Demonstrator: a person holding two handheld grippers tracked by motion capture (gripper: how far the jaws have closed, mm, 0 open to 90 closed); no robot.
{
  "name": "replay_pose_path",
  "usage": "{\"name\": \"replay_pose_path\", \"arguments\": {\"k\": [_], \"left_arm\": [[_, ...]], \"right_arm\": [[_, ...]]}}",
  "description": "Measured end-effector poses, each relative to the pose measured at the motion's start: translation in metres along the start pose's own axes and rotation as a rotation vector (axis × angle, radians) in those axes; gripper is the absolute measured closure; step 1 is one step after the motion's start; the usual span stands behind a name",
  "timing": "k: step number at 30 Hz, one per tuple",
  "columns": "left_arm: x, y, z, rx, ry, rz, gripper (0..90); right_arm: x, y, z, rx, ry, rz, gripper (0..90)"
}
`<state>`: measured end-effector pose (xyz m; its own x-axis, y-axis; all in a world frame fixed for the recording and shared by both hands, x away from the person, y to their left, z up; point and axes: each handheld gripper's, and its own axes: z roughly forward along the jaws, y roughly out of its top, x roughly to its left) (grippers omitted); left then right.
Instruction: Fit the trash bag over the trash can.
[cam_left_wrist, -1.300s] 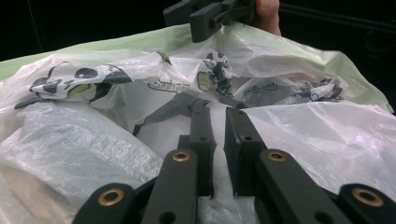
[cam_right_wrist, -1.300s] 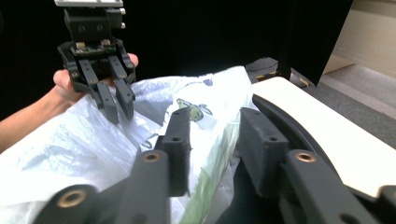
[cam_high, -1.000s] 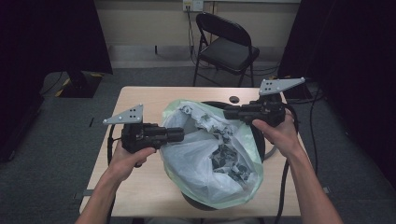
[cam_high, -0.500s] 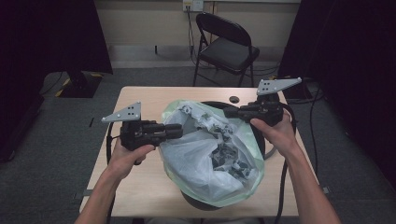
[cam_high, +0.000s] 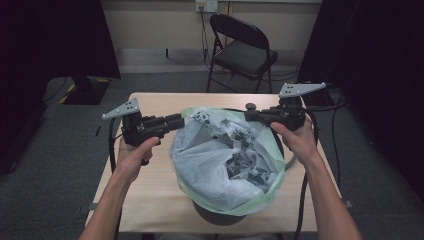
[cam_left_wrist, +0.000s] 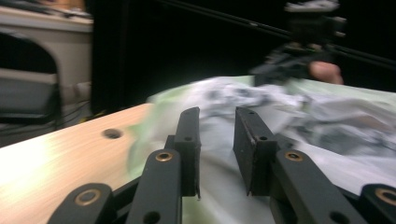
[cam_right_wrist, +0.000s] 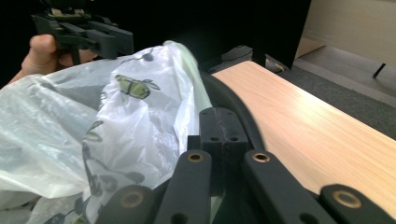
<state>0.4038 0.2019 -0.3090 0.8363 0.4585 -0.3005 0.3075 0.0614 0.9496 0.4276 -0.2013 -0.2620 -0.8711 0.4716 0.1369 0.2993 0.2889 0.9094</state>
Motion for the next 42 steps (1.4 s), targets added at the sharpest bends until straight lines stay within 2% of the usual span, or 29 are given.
{"name": "replay_pose_path", "arguments": {"k": [3,5,7,11,13,16,18,23,25,28,31,32,33,35,36,37,40,42], "left_arm": [[0.007,-0.004,0.006,0.011,0.022,-0.016,70.9],[0.009,-0.005,0.011,0.014,0.000,-0.021,69.0],[0.009,-0.007,0.016,0.027,0.011,-0.028,69.2],[0.012,-0.009,0.022,0.035,-0.009,-0.046,75.2],[0.011,-0.010,0.025,0.054,-0.003,-0.043,81.0],[0.011,-0.013,0.030,0.092,-0.013,-0.024,90.0],[0.011,-0.016,0.031,0.105,-0.032,-0.020,90.0],[0.012,-0.027,0.032,0.159,-0.020,-0.004,90.0],[0.014,-0.031,0.030,0.160,-0.025,-0.008,90.0],[0.017,-0.035,0.027,0.165,-0.015,-0.011,90.0],[0.019,-0.033,0.022,0.140,-0.002,-0.013,90.0],[0.018,-0.031,0.021,0.127,0.015,-0.019,82.2],[0.018,-0.027,0.019,0.122,0.025,-0.012,76.5],[0.016,-0.018,0.015,0.096,0.022,0.002,72.6],[0.015,-0.014,0.013,0.081,0.027,0.005,69.8],[0.013,-0.009,0.012,0.067,0.029,0.014,68.4],[0.009,0.002,0.011,0.026,0.018,0.015,67.5],[0.008,0.008,0.014,0.008,-0.006,0.009,67.8]], "right_arm": [[-0.007,-0.002,-0.002,-0.029,-0.019,0.026,90.0],[-0.011,-0.004,-0.004,-0.040,-0.022,0.041,90.0],[-0.015,-0.005,-0.005,-0.052,-0.043,0.060,90.0],[-0.022,-0.008,-0.005,-0.062,-0.050,0.083,90.0],[-0.025,-0.011,-0.005,-0.057,-0.063,0.089,90.0],[-0.031,-0.018,-0.005,-0.058,-0.061,0.110,90.0],[-0.034,-0.025,-0.003,-0.052,-0.059,0.122,90.0],[-0.039,-0.046,0.002,-0.063,-0.015,0.150,90.0],[-0.041,-0.054,0.005,-0.069,0.000,0.163,90.0],[-0.043,-0.065,0.013,-0.024,0.000,0.164,90.0],[-0.044,-0.071,0.018,-0.017,0.002,0.165,90.0],[-0.044,-0.071,0.017,-0.024,-0.008,0.160,90.0],[-0.044,-0.069,0.016,-0.036,-0.022,0.160,87.5],[-0.045,-0.065,0.011,-0.062,-0.037,0.167,73.2],[-0.045,-0.062,0.008,-0.072,-0.066,0.170,73.7],[-0.046,-0.059,0.004,-0.084,-0.066,0.171,73.8],[-0.046,-0.052,-0.007,-0.123,-0.102,0.178,66.2],[-0.045,-0.047,-0.014,-0.145,-0.117,0.177,65.7]]}}
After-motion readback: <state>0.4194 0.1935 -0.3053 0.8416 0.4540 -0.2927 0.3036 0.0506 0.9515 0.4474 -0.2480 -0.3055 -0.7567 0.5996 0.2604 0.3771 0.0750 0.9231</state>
